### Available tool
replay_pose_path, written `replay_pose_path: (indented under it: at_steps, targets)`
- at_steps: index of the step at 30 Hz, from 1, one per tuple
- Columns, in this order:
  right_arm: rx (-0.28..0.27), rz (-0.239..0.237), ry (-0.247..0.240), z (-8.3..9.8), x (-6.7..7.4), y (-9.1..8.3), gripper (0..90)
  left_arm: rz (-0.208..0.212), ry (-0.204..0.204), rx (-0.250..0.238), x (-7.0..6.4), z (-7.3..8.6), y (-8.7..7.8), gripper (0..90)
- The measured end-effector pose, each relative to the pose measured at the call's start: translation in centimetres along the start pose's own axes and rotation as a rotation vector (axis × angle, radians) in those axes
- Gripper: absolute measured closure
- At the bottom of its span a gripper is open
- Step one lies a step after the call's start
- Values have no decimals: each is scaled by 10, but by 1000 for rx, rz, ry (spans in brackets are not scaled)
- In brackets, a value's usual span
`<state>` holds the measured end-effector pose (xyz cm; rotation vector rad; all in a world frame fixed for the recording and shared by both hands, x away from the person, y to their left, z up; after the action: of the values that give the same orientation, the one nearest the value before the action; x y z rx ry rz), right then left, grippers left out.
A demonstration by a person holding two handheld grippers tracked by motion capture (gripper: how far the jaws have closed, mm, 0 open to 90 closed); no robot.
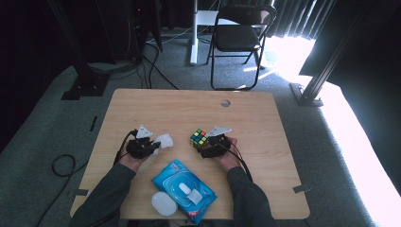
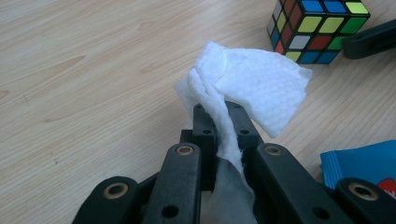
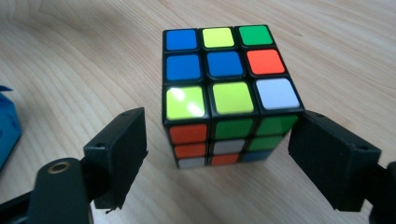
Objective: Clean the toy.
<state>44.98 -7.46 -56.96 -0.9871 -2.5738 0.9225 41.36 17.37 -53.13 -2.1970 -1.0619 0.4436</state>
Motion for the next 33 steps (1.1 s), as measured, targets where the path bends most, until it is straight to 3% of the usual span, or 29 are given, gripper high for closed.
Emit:
replay_pose_path:
  at_steps: [9,14,19,33]
  targets:
    - [1,-5,-31,-1,-3,15,256,14,-6,-7,2,-4,0,847]
    - [11,-15,-31,1,-3,18,337,23,3,-14,1,-9,-1,847]
    - [6,0,-58,-1,1,17,339,27,6,-20,0,-13,-1,848]
    - [-34,-25,-95,-20,13,11,339,48,33,-30,-8,-30,4,848]
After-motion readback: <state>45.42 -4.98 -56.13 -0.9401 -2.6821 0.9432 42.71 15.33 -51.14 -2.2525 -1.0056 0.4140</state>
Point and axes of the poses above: each handheld gripper's, and its own axes: y roughly forward along the jaws, z roughly out of its underside, x roughly to its left, the point moved 6 cm from there along y, roughly forward along the jaws, and after that the axes turned 1 degree about -y, right-handed, at the moved point
